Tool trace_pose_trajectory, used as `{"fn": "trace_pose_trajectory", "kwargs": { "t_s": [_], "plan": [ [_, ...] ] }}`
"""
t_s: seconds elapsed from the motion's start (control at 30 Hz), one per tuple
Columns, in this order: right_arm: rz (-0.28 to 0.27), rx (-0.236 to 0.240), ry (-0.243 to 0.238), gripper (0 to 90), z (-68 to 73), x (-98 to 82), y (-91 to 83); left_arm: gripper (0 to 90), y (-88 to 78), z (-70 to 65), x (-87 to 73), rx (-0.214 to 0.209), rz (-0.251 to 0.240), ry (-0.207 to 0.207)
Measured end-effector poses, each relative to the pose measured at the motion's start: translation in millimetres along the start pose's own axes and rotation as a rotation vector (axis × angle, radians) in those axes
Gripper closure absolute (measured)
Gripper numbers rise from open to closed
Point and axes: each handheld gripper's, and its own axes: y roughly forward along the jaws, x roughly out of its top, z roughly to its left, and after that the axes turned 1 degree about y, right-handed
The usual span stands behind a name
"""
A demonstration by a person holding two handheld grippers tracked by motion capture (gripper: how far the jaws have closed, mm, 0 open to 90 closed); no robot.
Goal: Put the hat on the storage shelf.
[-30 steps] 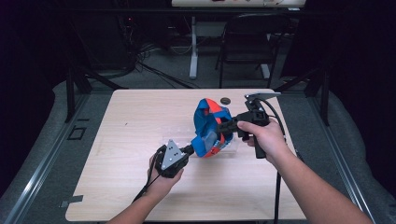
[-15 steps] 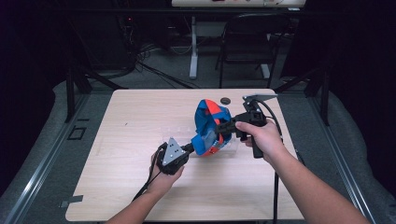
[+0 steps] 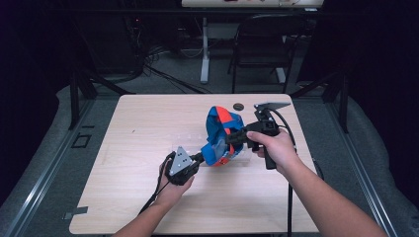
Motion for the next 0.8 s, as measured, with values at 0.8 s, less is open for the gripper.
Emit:
{"fn": "trace_pose_trajectory", "kwargs": {
  "t_s": [0.8],
  "plan": [
    [0.017, 0.018, -0.022, 78.4, 8.5, -2.6, -0.5, 88.0, -7.8, 1.6, -6.3, 0.014, 0.012, 0.007]
  ]
}}
